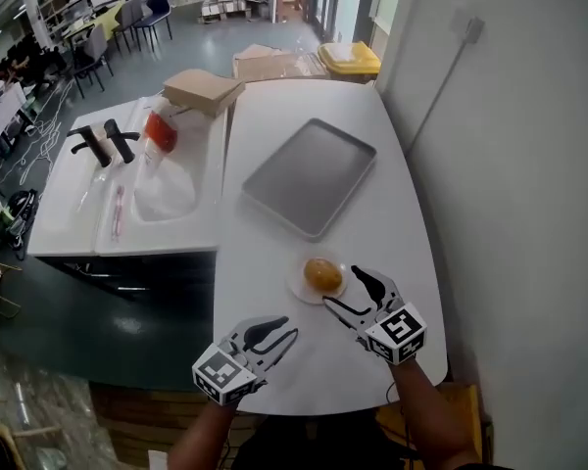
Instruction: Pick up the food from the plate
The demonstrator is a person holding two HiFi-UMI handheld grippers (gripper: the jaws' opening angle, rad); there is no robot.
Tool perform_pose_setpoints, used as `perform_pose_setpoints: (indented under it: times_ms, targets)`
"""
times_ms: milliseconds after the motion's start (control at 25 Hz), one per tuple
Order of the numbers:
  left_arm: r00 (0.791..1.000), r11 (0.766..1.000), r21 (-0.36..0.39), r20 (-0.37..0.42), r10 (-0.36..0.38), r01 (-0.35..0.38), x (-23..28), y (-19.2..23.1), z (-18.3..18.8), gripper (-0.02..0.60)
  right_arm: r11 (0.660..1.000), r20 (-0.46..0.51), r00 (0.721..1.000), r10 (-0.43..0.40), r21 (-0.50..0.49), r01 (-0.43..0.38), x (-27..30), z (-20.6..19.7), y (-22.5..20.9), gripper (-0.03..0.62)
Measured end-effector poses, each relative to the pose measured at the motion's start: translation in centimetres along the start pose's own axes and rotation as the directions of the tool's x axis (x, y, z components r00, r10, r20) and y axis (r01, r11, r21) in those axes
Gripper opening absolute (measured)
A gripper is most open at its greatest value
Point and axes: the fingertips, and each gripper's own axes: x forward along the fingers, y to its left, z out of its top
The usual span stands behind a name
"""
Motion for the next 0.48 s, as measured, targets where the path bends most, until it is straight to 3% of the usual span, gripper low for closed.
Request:
perform_pose_setpoints:
  times_ms: [200,480]
  targets:
    - [0.999,0.999,-0.036,-0.040,-0.010,0.008,3.6,2.7,-1.7,0.081,0.998,-0.064,0.997,0.040,0.050,-0.036,4.0,-2.9,-3.4,0.324]
    - [0.998,0.994,-0.097,-0.060,0.038,-0.044,4.5,5.8,-3.1,0.091,0.994,-0.181,0.978,0.106,0.012,-0.106,8.8,-6.2,-3.9,0.347]
